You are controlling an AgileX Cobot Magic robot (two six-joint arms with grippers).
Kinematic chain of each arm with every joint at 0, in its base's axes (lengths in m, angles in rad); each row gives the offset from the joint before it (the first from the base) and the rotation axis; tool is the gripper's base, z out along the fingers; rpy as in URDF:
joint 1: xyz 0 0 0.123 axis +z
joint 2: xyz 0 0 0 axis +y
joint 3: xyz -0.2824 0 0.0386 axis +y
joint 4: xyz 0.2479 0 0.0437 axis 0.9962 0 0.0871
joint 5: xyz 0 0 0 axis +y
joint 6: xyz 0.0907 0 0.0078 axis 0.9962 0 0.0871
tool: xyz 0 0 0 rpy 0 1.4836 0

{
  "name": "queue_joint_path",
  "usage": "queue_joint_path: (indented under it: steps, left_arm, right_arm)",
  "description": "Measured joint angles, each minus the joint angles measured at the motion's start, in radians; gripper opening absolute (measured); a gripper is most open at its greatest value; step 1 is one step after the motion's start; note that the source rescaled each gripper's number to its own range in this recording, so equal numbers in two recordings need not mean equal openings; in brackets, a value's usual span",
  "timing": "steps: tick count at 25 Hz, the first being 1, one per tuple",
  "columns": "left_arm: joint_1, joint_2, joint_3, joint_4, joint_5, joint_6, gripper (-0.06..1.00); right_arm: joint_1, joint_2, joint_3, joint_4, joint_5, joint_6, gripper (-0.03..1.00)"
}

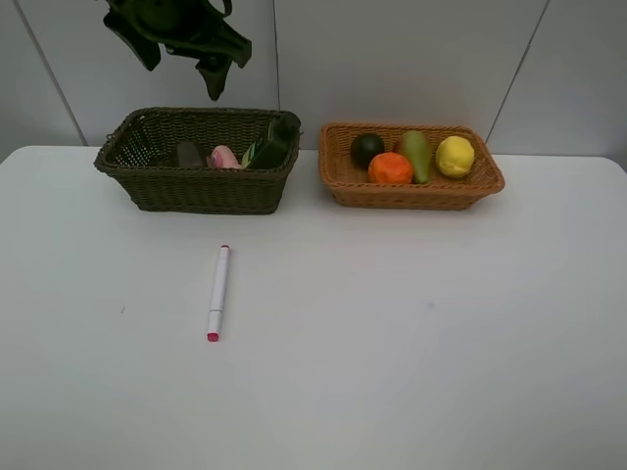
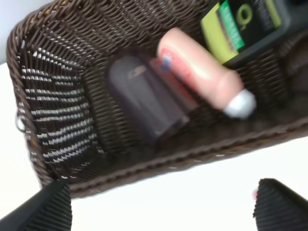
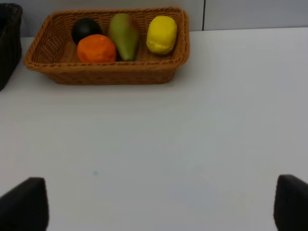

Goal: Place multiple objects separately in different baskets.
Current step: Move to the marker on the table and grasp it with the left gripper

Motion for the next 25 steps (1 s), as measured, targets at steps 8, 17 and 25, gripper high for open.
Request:
queue_joint_path:
  steps: [8,17,25]
  left_arm:
    - [-0.066,-0.081,0.160,-0.094,0.003,-0.200,1.00]
    - [-0.079,-0.085,0.397,-0.167,-0.004,-0.328,1.00]
    - [-0.080,-0.086,0.608,-0.245,-0.182,-0.389,1.00]
  right_arm:
    - [0.000,0.000,0.000,0.000,-0.001,0.000,0.98]
    - [0.000,0.000,0.000,0.000,-0.001,0.000,0.98]
    - [0.000,0.000,0.000,0.000,-0.001,0.000,0.98]
